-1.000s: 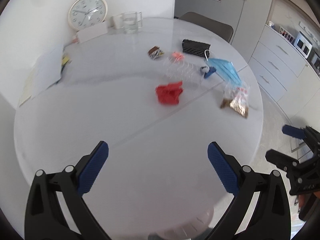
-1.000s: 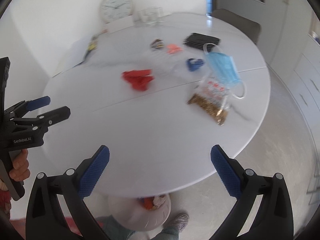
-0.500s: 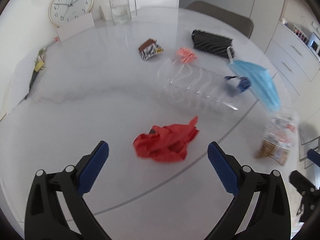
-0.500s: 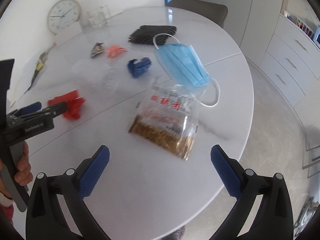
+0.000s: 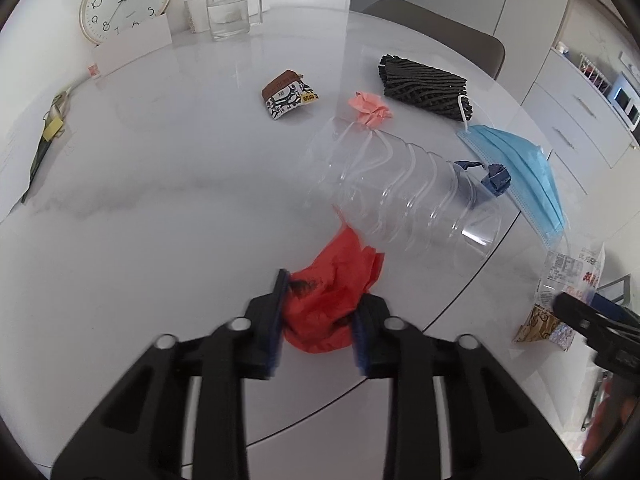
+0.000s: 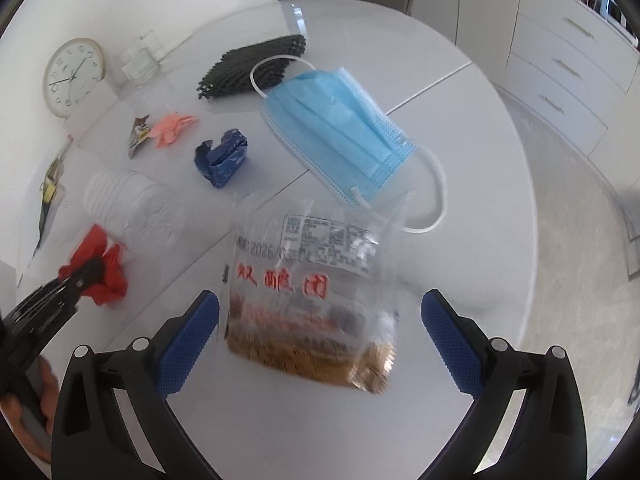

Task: Collect trash
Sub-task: 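Grasp the red tissue with the left tool while the right tool grasps the clear snack bag, then carry the red tissue and snack bag toward the pink wastebasket with both tools, then open the left tool over the bin while the right tool drops the snack bag in, then move both tools back over the table toward the remaining trash, then grasp the clear plastic bottle with the left tool while the right tool grasps the blue face mask, then carry the bottle and face mask to the pink wastebasket with both tools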

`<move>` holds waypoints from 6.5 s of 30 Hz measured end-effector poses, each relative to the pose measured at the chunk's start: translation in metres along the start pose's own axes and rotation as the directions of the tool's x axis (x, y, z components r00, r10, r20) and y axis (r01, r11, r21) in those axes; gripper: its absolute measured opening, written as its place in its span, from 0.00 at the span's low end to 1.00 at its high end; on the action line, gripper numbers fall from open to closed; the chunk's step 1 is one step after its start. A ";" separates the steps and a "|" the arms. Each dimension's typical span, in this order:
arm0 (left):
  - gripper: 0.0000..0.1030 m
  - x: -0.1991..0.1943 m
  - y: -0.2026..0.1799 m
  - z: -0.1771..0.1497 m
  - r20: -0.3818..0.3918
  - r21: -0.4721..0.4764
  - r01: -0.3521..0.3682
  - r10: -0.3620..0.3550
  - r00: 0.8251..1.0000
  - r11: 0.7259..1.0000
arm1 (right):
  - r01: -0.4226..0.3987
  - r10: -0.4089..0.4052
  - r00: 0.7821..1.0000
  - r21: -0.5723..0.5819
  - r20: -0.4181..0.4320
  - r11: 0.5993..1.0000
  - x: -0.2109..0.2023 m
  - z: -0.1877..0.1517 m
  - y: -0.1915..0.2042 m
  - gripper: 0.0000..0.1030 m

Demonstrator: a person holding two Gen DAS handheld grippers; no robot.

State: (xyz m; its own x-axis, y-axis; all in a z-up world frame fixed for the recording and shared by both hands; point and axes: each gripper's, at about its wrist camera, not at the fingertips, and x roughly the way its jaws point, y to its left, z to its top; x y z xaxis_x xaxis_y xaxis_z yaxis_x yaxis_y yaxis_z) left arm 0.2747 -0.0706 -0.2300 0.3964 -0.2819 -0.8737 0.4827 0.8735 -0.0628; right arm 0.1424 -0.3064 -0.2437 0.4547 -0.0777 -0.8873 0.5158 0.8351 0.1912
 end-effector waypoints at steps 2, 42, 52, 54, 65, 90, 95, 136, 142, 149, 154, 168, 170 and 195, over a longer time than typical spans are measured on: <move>0.26 -0.006 0.004 -0.002 0.001 -0.006 0.007 -0.007 1.000 1.000 | 0.010 -0.010 1.000 -0.012 -0.014 1.000 0.010 0.002 0.004 0.98; 0.26 -0.230 -0.047 -0.291 -0.184 -0.137 0.036 -0.061 0.981 0.990 | -0.404 0.323 0.914 -0.601 -0.244 0.690 -0.193 -0.203 0.050 0.63; 0.54 -0.205 -0.062 -0.335 -0.242 -0.237 -0.021 -0.038 0.970 0.971 | -0.439 0.320 0.898 -0.651 -0.301 0.620 -0.200 -0.231 0.038 0.63; 0.60 -0.206 -0.064 -0.336 -0.233 -0.246 -0.031 -0.028 0.972 0.969 | -0.447 0.322 0.895 -0.648 -0.310 0.617 -0.201 -0.232 0.033 0.63; 0.92 -0.251 -0.042 -0.323 -0.167 -0.311 -0.220 0.175 0.970 0.924 | -0.479 0.343 0.877 -0.666 -0.337 0.572 -0.202 -0.241 0.035 0.65; 0.92 -0.294 0.036 -0.260 -0.058 -0.407 -0.237 0.234 0.971 0.882 | -0.401 0.330 0.914 -0.654 -0.238 0.642 -0.206 -0.211 0.069 0.97; 0.92 -0.284 0.037 -0.232 -0.037 -0.353 -0.179 0.177 0.984 0.918 | -0.358 0.310 0.932 -0.616 -0.189 0.701 -0.202 -0.193 0.073 0.97; 0.92 -0.032 -0.052 0.065 -0.153 -0.617 -0.253 0.202 0.967 0.745 | -0.172 0.193 0.981 -0.607 -0.032 0.776 -0.029 0.104 -0.004 0.97; 0.92 0.023 -0.046 0.082 -0.282 -0.666 -0.373 0.244 0.928 0.646 | -0.235 0.225 0.970 -0.606 -0.094 0.760 0.012 0.129 -0.006 0.97; 0.59 0.047 -0.047 0.089 -0.302 -0.673 -0.367 0.215 0.929 0.642 | -0.265 0.238 0.963 -0.610 -0.127 0.747 0.031 0.131 -0.001 0.97; 0.58 0.044 -0.048 0.087 -0.286 -0.650 -0.360 0.223 0.932 0.669 | -0.279 0.245 0.959 -0.605 -0.141 0.746 0.036 0.133 0.001 0.97; 0.58 -0.010 -0.050 0.062 -0.234 -0.577 -0.356 0.268 0.934 0.735 | -0.324 0.272 0.946 -0.558 -0.177 0.764 0.048 0.142 -0.003 0.67; 0.58 -0.019 -0.049 0.055 -0.230 -0.570 -0.357 0.273 0.934 0.740 | -0.333 0.268 0.943 -0.560 -0.198 0.759 0.051 0.142 -0.002 0.50; 0.58 -0.171 -0.069 -0.078 -0.108 -0.364 -0.227 0.201 0.974 0.903 | -0.410 0.377 0.905 -0.644 -0.198 0.646 -0.094 0.032 -0.009 0.20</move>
State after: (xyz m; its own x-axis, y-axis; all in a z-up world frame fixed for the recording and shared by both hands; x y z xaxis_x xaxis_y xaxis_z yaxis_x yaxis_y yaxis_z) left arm 0.1131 -0.0522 -0.1141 0.3983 -0.0561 -0.9155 0.0619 0.9975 -0.0343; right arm 0.1184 -0.3236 -0.1489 0.4617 0.3524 -0.8140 -0.3209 0.9219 0.2171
